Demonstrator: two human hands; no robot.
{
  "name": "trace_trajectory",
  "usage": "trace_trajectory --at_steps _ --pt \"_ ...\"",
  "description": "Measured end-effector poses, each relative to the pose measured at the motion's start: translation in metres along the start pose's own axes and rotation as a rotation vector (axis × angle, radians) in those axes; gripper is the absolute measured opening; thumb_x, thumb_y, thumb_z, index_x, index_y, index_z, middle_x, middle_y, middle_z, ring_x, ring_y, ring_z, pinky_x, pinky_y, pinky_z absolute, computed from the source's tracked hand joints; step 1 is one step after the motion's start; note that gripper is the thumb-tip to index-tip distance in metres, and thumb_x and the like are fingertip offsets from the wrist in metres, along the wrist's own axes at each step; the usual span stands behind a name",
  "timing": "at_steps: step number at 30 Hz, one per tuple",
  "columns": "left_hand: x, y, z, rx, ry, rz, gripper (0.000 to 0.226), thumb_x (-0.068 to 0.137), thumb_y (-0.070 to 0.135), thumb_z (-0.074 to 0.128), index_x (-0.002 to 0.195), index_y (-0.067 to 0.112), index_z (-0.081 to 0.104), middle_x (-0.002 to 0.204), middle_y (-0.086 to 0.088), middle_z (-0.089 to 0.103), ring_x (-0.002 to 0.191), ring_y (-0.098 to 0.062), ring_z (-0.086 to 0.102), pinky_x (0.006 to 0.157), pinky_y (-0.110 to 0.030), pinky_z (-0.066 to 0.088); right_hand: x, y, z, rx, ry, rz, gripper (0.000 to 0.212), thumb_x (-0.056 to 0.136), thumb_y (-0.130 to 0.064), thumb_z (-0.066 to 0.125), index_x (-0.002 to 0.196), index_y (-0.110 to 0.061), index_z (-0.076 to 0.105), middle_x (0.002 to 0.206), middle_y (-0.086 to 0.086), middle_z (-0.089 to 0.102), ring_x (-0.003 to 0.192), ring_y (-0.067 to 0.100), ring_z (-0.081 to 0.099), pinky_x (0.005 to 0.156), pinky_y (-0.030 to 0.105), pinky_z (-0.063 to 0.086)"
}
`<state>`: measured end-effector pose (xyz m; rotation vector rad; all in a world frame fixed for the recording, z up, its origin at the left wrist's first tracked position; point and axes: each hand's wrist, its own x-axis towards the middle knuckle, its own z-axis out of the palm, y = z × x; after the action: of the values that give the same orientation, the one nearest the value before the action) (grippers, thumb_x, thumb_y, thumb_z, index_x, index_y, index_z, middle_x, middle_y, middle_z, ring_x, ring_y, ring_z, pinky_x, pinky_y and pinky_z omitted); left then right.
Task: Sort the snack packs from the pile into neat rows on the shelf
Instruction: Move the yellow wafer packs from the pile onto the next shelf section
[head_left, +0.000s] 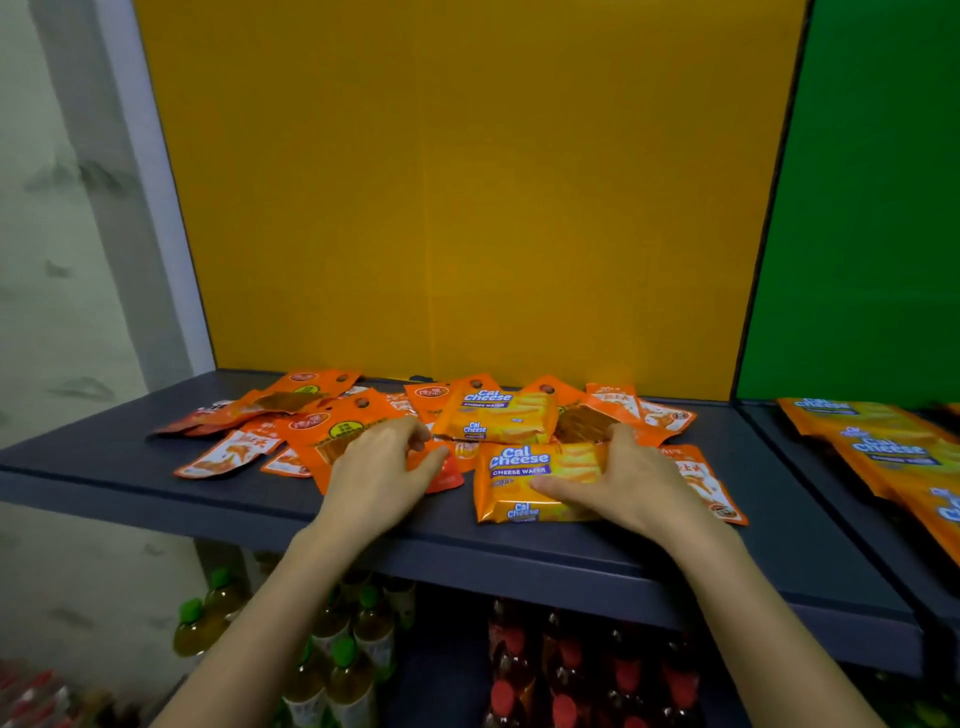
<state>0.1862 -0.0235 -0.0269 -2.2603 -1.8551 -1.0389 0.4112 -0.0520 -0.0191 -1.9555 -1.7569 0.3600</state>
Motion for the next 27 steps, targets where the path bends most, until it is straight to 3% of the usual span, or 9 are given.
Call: trace_trajectory --at_steps 6,9,12,16,20,22,24,25,27 --pt "0.024 0.009 0.005 0.038 -0.054 -0.059 0.041 0.088 0.046 0.051 0.109 0.010 0.057 0.115 -0.008 0.062 0.106 -0.025 0.056 0.084 -0.036 0.044 -0.012 0.007 -0.004 0.193 -0.052 0.001 0.101 0.059 -0.061 0.074 0.134 -0.014 0.026 0.136 0.006 0.049 0.121 0.025 0.050 0.092 0.033 0.043" --pt "0.056 0.005 0.013 0.113 -0.182 -0.102 0.056 0.088 0.055 0.046 0.108 0.003 0.053 0.119 -0.017 0.058 0.110 -0.032 0.053 0.082 -0.037 0.041 -0.013 0.005 0.000 0.222 -0.061 0.030 0.104 0.060 -0.060 0.074 0.139 -0.015 0.023 0.140 0.002 0.044 0.124 0.021 0.047 0.094 0.031 0.040" --pt "0.080 0.009 0.022 0.127 -0.359 -0.180 0.080 0.080 0.068 0.044 0.121 0.000 0.051 0.131 -0.020 0.052 0.120 -0.035 0.049 0.094 -0.038 0.040 -0.016 0.003 0.000 0.245 -0.031 0.068 0.102 0.057 -0.058 0.077 0.137 -0.018 0.026 0.132 0.001 0.050 0.119 0.020 0.050 0.094 0.032 0.042" --pt "0.098 0.008 0.032 0.003 -0.559 -0.219 0.083 0.065 0.074 0.057 0.109 0.004 0.063 0.115 -0.015 0.065 0.104 -0.028 0.060 0.085 -0.034 0.046 -0.020 0.000 -0.001 0.359 0.016 0.101 0.103 0.057 -0.046 0.083 0.139 -0.020 0.025 0.133 0.000 0.048 0.121 0.019 0.049 0.099 0.032 0.042" --pt "0.108 0.004 0.032 -0.090 -0.687 -0.262 0.089 0.063 0.064 0.070 0.125 0.003 0.051 0.128 -0.011 0.056 0.113 -0.027 0.056 0.084 -0.031 0.044 -0.024 0.001 0.001 0.453 0.094 0.135 0.103 0.055 -0.038 0.086 0.140 -0.019 0.031 0.135 0.000 0.048 0.122 0.019 0.050 0.103 0.036 0.042" --pt "0.111 0.004 0.034 -0.123 -0.697 -0.271 0.096 0.061 0.060 0.074 0.132 0.003 0.044 0.135 -0.012 0.051 0.118 -0.029 0.052 0.087 -0.033 0.044 -0.026 0.002 0.003 0.515 0.097 0.152 0.085 0.055 -0.034 0.087 0.128 -0.018 0.047 0.126 -0.002 0.058 0.110 0.015 0.058 0.094 0.032 0.049" --pt "0.112 0.004 0.035 -0.181 -0.704 -0.281 0.097 0.058 0.056 0.078 0.132 0.004 0.044 0.135 -0.012 0.050 0.117 -0.029 0.053 0.086 -0.033 0.046 -0.029 0.002 0.003 0.576 0.081 0.142 0.045 0.060 -0.026 0.086 0.096 -0.023 0.059 0.102 -0.008 0.067 0.088 0.005 0.063 0.076 0.020 0.052" --pt "0.112 0.004 0.035 -0.215 -0.707 -0.292 0.098 0.055 0.055 0.080 0.131 0.004 0.044 0.134 -0.012 0.051 0.116 -0.029 0.054 0.085 -0.034 0.048 -0.030 0.001 0.004 0.597 0.075 0.132 0.035 0.062 -0.023 0.085 0.085 -0.025 0.058 0.093 -0.011 0.067 0.082 0.001 0.062 0.070 0.016 0.050" --pt "0.111 0.002 0.035 -0.281 -0.700 -0.314 0.102 0.049 0.052 0.084 0.130 0.005 0.044 0.132 -0.013 0.052 0.115 -0.030 0.054 0.085 -0.037 0.052 -0.031 0.001 0.005 0.634 0.091 0.120 0.035 0.063 -0.021 0.084 0.079 -0.027 0.054 0.086 -0.014 0.064 0.079 0.000 0.061 0.065 0.014 0.048"
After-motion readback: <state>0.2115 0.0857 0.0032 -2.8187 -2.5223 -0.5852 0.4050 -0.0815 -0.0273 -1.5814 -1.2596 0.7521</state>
